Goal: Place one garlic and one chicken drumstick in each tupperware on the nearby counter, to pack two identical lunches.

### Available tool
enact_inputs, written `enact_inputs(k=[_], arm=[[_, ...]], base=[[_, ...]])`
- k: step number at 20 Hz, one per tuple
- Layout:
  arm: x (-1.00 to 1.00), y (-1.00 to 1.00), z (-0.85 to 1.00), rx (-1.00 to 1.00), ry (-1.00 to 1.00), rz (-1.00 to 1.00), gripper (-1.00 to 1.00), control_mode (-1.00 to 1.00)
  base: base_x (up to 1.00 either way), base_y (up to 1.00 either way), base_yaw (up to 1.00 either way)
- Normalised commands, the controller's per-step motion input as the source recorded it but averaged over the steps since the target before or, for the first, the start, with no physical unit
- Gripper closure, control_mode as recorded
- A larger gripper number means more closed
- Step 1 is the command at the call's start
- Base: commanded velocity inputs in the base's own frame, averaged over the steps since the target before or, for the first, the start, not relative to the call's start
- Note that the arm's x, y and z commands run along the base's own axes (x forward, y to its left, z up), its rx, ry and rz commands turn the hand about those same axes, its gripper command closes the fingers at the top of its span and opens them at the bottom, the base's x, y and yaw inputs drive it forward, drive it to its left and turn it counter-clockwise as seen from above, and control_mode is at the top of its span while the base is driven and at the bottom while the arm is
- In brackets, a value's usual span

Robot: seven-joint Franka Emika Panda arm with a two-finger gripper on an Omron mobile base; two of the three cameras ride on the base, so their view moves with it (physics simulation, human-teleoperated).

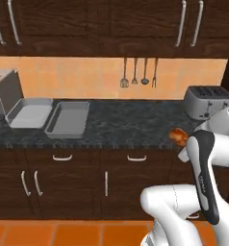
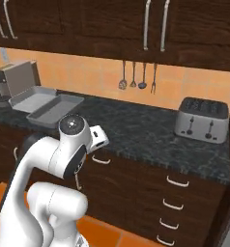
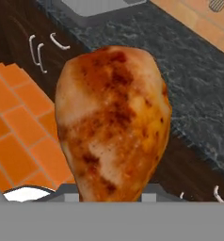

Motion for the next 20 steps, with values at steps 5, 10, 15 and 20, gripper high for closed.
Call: enact_inputs(k=[5,10,15,20], arm=[[0.00,0.00,0.00,0.00,0.00,0.00,1.00,1.00],[0.00,0.00,0.00,0.00,0.00,0.00,1.00,1.00],[0.00,0.00,0.00,0.00,0.00,0.00,1.00,1.00],[0.12,0.13,-0.09,-0.04,0.03,-0.03,1.00,-1.00]], base=[[0.95,1.00,0.00],[0.89,1.00,0.00],[0.96,1.00,-0.02],[0.67,0.80,-0.08]])
